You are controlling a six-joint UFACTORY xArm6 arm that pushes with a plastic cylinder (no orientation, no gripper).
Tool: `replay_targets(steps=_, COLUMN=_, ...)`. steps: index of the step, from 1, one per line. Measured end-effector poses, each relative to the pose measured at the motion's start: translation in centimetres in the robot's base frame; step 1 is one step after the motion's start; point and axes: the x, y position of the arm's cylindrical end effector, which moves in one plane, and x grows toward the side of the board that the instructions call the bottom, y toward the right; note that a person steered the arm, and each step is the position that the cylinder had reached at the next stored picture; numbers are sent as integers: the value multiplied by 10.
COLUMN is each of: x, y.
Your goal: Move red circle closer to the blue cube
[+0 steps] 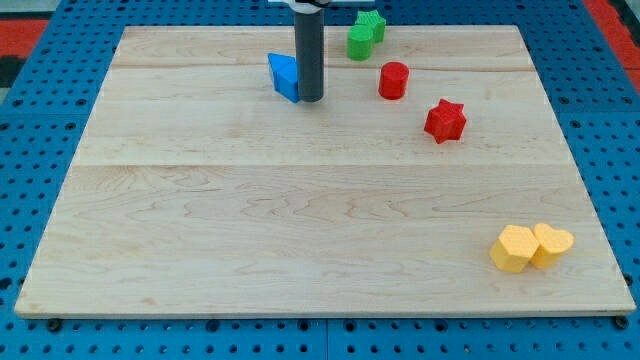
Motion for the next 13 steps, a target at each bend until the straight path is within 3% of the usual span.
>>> replay_targets(steps=2, x=3, y=0)
replay_targets(steps=4, x=29, y=76)
replay_targets(steps=7, x=-14, y=164)
replay_targets(steps=9, x=-38, y=161)
replay_targets(steps=11, x=-38, y=88)
replay_targets(steps=13, x=-21, y=68)
